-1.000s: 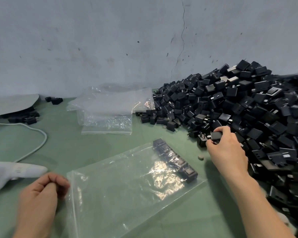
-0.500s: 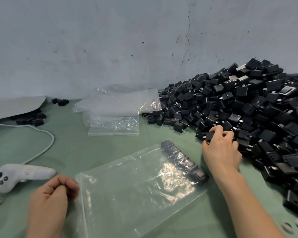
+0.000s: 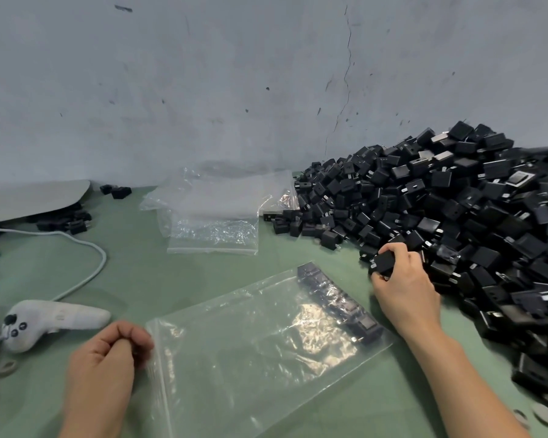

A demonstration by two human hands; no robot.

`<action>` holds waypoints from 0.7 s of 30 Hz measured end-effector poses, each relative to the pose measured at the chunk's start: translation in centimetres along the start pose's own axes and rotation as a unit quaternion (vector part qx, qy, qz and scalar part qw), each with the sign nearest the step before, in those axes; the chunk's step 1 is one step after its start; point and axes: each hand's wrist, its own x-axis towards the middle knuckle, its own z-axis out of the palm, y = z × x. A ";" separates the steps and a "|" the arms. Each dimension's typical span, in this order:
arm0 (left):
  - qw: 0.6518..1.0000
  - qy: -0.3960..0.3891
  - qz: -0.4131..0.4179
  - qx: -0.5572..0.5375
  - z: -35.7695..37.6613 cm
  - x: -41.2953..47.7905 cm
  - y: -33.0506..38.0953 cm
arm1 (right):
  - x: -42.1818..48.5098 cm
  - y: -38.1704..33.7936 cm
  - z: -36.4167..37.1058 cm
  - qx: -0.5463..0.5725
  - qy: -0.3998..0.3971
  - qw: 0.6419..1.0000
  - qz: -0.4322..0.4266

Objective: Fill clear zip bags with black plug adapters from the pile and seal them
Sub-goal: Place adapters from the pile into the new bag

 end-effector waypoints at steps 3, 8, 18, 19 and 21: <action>1.000 -0.002 -0.006 0.008 0.1 0.1 -0.2 | 0.3 0.3 -0.5 0.008 -0.047 0.999 0.007; 1.000 0.001 -0.011 0.027 0.1 0.2 -0.4 | 1.3 0.3 -1.2 0.096 -0.057 0.993 0.036; 0.999 0.001 -0.010 0.035 0.1 -0.4 0.2 | 0.7 -2.2 1.8 -0.069 -0.006 0.998 0.001; 0.999 0.000 -0.009 0.034 0.2 -0.5 0.3 | 0.6 -2.3 1.9 -0.063 -0.007 0.998 0.009; 0.999 -0.001 -0.005 0.038 0.2 -0.6 0.5 | 0.8 -2.3 1.6 -0.033 -0.013 0.999 0.025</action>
